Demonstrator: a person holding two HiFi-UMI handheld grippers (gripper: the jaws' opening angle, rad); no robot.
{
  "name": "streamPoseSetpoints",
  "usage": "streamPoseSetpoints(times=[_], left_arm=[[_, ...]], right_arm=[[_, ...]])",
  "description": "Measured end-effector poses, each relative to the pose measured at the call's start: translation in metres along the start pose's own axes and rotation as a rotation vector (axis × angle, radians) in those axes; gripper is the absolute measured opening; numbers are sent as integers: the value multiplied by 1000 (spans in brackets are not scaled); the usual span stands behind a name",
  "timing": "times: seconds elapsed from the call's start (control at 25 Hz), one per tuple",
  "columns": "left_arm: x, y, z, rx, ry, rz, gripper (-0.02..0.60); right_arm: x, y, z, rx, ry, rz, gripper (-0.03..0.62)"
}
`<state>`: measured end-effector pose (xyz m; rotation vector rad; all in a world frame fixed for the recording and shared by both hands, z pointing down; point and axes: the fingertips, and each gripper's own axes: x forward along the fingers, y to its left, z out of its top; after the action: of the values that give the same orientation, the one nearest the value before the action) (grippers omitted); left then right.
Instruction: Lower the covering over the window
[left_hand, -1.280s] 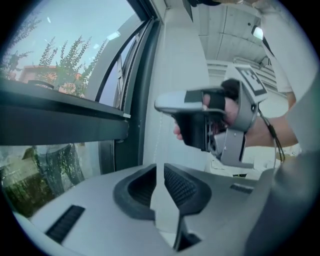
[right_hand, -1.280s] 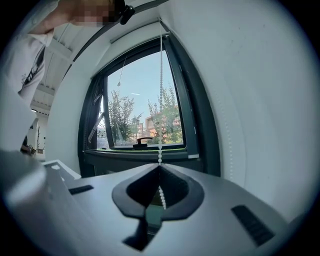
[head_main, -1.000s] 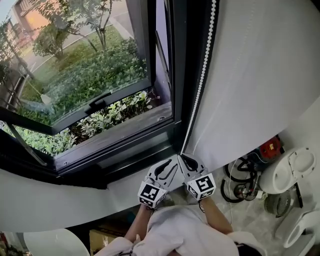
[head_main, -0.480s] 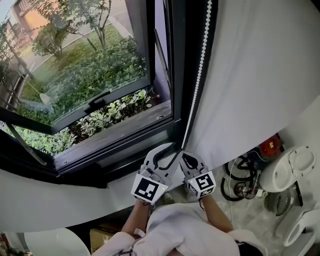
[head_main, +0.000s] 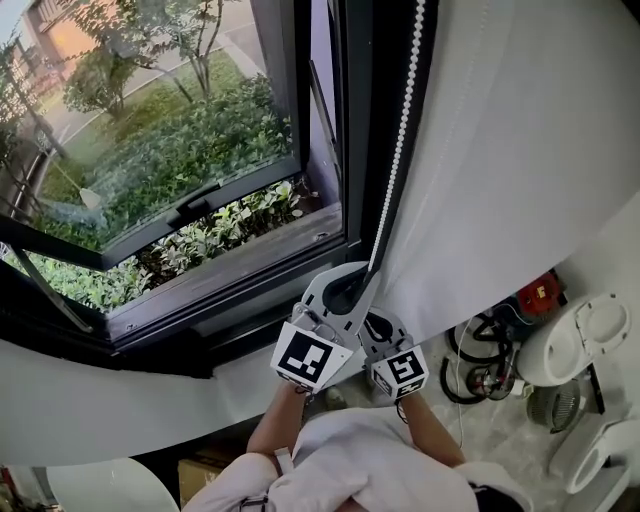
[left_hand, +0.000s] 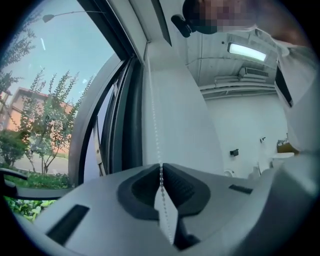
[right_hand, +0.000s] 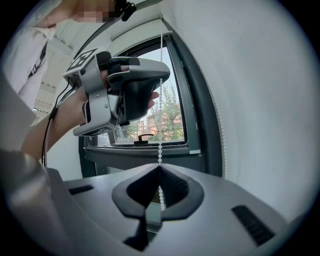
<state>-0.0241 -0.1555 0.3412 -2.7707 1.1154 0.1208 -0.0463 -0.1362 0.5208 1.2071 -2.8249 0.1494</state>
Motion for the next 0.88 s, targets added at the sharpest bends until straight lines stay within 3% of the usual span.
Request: streamPoseSetpoints(times=[0.16, 0.36, 0.88], left_arm=[[1, -5, -11, 12, 47, -10, 21], [-5, -6, -35, -38, 92, 9, 21], [-15, -14, -78, -89, 147, 30, 21]], right_arm=[[2, -1, -10, -6, 39, -2, -5], [2, 1, -33, 7, 100, -2, -5], [2, 5, -76, 59, 223, 14, -5]])
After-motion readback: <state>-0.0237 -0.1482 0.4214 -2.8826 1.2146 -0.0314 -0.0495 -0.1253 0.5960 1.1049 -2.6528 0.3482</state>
